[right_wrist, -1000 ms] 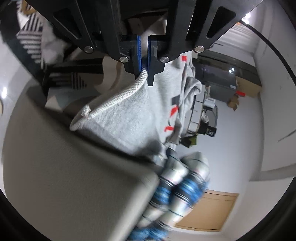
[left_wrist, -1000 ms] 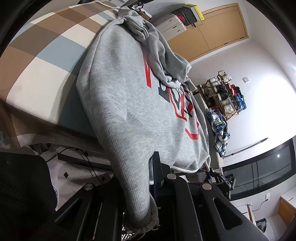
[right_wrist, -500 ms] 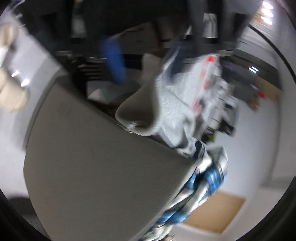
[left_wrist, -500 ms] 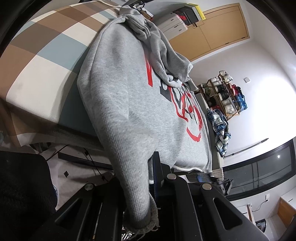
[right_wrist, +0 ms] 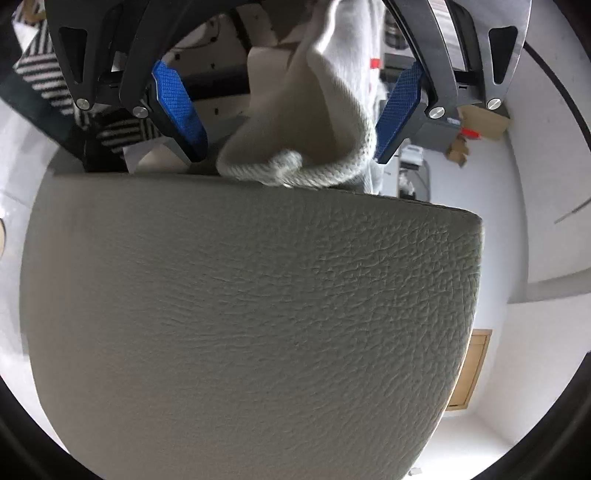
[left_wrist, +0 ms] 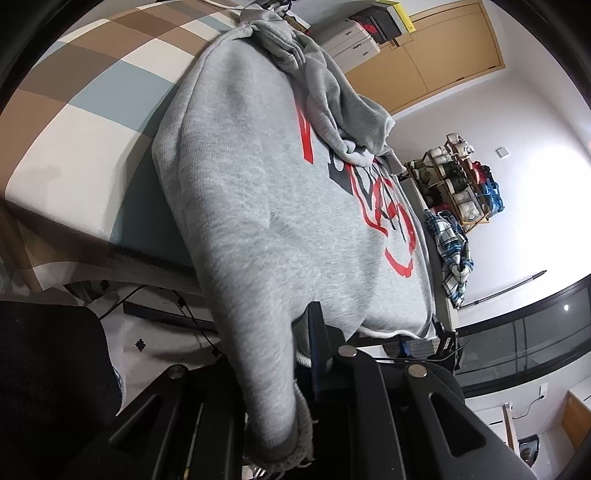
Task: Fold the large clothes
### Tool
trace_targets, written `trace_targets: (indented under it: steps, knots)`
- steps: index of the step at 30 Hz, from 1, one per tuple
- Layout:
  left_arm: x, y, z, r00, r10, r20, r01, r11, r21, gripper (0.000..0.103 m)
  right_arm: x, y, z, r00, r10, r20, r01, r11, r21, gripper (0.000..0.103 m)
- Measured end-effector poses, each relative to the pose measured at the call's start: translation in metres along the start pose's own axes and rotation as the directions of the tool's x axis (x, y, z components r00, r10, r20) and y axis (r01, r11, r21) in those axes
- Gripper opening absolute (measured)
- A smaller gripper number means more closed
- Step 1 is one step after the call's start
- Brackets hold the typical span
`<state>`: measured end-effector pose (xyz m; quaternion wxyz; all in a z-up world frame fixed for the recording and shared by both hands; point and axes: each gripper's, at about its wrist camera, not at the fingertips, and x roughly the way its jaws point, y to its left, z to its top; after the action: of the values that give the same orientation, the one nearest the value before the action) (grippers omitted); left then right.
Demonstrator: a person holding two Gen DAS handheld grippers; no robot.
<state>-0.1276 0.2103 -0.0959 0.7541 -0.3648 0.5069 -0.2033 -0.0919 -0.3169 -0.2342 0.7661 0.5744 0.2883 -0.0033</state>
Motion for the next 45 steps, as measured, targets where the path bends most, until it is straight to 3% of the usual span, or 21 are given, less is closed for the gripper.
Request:
trace_targets:
  steps: [1,3,4,8,11,13,18,23,26,27,28,29,30,31,35,38,43,45]
  knots:
    - [0.0,0.0,0.0,1.0,0.003,0.0,-0.003,1.0,0.0,0.008,-0.002,0.004,0.0,1.0,-0.007,0.006,0.007,0.999,-0.036,0.085]
    - [0.001,0.0,0.0,1.0,0.007,-0.001,-0.007,1.0,0.0,0.008,-0.006,0.024,-0.005,0.998,-0.061,0.034,0.066,0.986,-0.156,0.065]
    - [0.001,0.0,0.0,1.0,0.009,0.0,-0.009,1.0,-0.001,0.008,-0.008,0.033,-0.008,0.997,-0.059,0.046,0.067,0.977,-0.203,0.06]
    - [0.001,0.0,0.0,1.0,0.012,0.0,-0.012,1.0,0.0,0.008,-0.022,0.063,-0.014,0.997,-0.039,0.073,0.062,0.94,-0.336,0.021]
    - [0.001,0.0,0.0,1.0,0.011,-0.001,-0.011,1.0,-0.004,0.008,-0.026,0.081,-0.018,0.998,-0.018,0.055,0.04,0.907,-0.42,0.009]
    - [0.0,0.001,0.0,1.0,0.009,-0.002,-0.009,1.0,-0.007,0.008,-0.024,0.085,-0.019,0.997,-0.045,0.056,0.065,0.893,-0.446,0.009]
    - [-0.001,0.002,-0.001,1.0,0.006,-0.004,-0.006,1.0,-0.012,0.008,-0.015,0.075,-0.014,0.996,-0.087,0.029,0.092,0.927,-0.363,0.012]
    - [0.001,0.002,0.0,1.0,0.024,-0.005,-0.024,1.0,-0.007,0.008,-0.009,0.085,-0.015,0.989,-0.131,0.072,0.149,0.874,-0.462,0.024]
    - [0.001,0.003,-0.001,0.999,0.037,-0.011,-0.037,0.999,-0.002,0.008,-0.004,0.099,-0.019,0.991,-0.119,0.061,0.133,0.856,-0.499,0.024]
    - [0.001,0.005,-0.001,0.999,0.043,-0.011,-0.043,0.999,-0.009,0.01,-0.004,0.106,-0.021,0.993,-0.106,0.059,0.121,0.844,-0.522,0.015]
    - [0.0,0.007,-0.001,0.999,0.047,-0.012,-0.047,0.999,-0.019,0.02,-0.004,0.114,-0.027,0.992,-0.11,0.065,0.128,0.813,-0.568,0.008]
    - [-0.001,0.009,-0.001,0.999,0.048,-0.013,-0.048,0.998,-0.032,0.027,-0.003,0.118,-0.03,0.992,-0.116,0.047,0.121,0.797,-0.591,0.007]
    - [-0.003,0.012,-0.001,0.999,0.038,-0.008,-0.039,0.998,-0.057,0.043,0.0,0.121,-0.032,0.992,-0.123,0.023,0.112,0.787,-0.606,0.006]
    - [-0.007,0.016,-0.001,1.0,0.023,0.009,-0.022,0.996,-0.084,0.052,0.001,0.127,-0.034,0.989,-0.148,0.031,0.135,0.77,-0.623,0.006]
    - [-0.01,0.016,-0.001,1.0,0.012,0.01,-0.011,0.996,-0.084,0.068,-0.007,0.146,-0.038,0.992,-0.117,0.047,0.118,0.731,-0.672,0.006]
    - [-0.008,0.017,0.001,1.0,0.015,0.001,-0.015,0.995,-0.094,0.069,-0.008,0.172,-0.043,0.995,-0.097,0.034,0.091,0.675,-0.732,0.006]
    - [-0.015,0.019,0.005,0.999,-0.032,0.031,0.035,0.993,-0.115,0.069,-0.007,0.204,-0.043,0.999,-0.049,-0.017,0.018,0.636,-0.772,0.006]
    - [-0.019,0.02,0.006,0.998,-0.051,0.047,0.057,0.991,-0.119,0.069,-0.007,0.222,-0.043,0.999,-0.045,-0.024,0.008,0.593,-0.805,0.006]
